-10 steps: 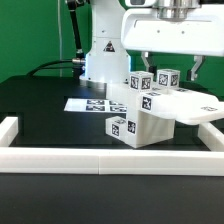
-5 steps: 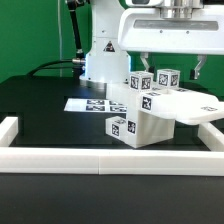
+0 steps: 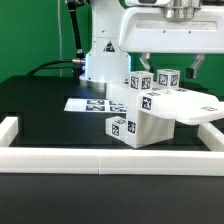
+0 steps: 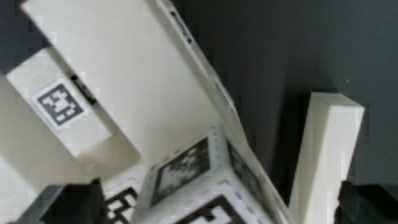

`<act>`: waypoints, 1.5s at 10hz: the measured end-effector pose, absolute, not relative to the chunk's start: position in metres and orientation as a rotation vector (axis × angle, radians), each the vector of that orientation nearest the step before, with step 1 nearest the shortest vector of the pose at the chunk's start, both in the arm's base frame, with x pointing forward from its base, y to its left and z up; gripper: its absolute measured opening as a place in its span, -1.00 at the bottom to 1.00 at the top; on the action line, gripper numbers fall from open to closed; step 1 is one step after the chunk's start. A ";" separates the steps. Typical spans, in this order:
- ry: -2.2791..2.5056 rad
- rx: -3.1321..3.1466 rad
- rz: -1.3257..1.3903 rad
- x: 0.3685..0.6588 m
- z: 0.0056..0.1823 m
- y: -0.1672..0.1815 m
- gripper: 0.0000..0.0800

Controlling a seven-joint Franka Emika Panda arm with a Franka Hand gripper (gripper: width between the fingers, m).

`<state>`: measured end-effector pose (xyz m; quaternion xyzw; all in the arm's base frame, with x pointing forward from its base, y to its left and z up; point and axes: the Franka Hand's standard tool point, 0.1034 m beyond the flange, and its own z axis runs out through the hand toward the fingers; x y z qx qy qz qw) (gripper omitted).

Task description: Assemble chair

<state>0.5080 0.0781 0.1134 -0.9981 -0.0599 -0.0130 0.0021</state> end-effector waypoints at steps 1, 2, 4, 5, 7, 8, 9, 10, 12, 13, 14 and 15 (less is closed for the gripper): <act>-0.307 -3.125 -0.041 0.508 0.113 0.077 0.62; -0.385 -3.118 -0.041 0.508 0.113 0.076 0.62; -0.440 -3.111 -0.040 0.508 0.113 0.075 0.50; -0.436 -3.112 -0.040 0.508 0.113 0.075 0.00; -0.390 -3.117 -0.040 0.508 0.113 0.075 -0.28; -0.389 -3.118 -0.040 0.508 0.113 0.075 -0.28; -0.342 -3.121 -0.040 0.508 0.113 0.075 -0.28; -0.180 -3.133 -0.040 0.508 0.113 0.075 -0.28; 0.039 -3.136 -0.040 0.508 0.113 0.075 -0.28; 0.168 -3.131 -0.040 0.508 0.113 0.075 -0.28; 0.255 -3.124 -0.039 0.508 0.113 0.075 -0.28; 0.320 -3.118 -0.039 0.508 0.113 0.075 -0.28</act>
Offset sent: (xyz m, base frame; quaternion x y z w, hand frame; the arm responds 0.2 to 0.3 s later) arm 0.0000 0.0000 0.0000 0.0000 0.0000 -0.0650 0.9979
